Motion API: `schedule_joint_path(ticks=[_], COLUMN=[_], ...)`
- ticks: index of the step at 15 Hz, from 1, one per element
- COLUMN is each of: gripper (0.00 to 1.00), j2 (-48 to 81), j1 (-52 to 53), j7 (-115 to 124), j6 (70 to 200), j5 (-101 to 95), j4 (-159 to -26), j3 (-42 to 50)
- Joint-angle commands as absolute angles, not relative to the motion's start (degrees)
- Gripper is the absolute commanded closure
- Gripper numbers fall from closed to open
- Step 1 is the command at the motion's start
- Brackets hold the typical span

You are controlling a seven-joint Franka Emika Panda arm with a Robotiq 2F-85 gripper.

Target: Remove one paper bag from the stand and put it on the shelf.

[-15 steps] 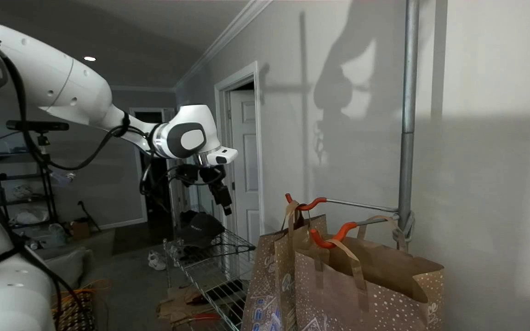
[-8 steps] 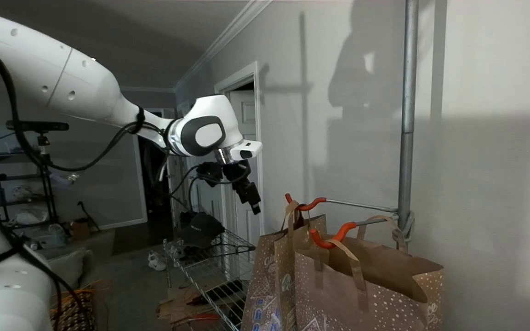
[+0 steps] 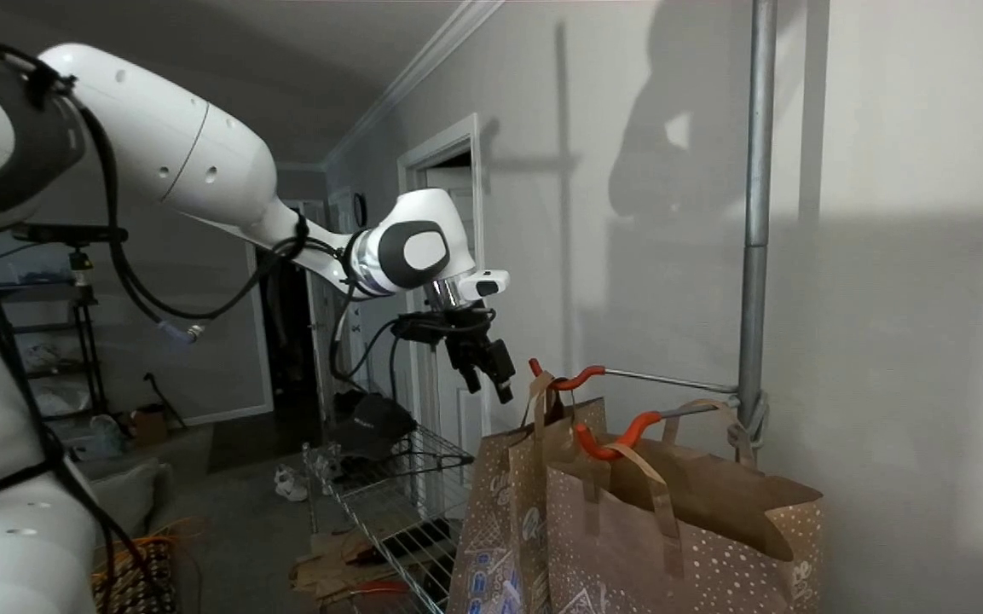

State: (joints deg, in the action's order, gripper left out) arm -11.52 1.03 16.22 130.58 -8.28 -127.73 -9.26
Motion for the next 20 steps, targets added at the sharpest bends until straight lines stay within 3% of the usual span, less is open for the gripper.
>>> schedule_joint_path(ticks=[1,5,12,20], gripper=[0.0,0.0,0.0,0.0], j2=[-11.46,-14.03,-14.25,-7.4], j1=[1.75,3.51,3.23,3.04], j7=[16.31,1.87,-14.91,-15.23], j6=[130.44,139.38,130.55,134.98], j5=[-8.46,1.29,-3.08,-4.58], j4=[-127.58,-131.85,-128.09,-124.34], j3=[-8.54,-3.95,0.24,-0.15])
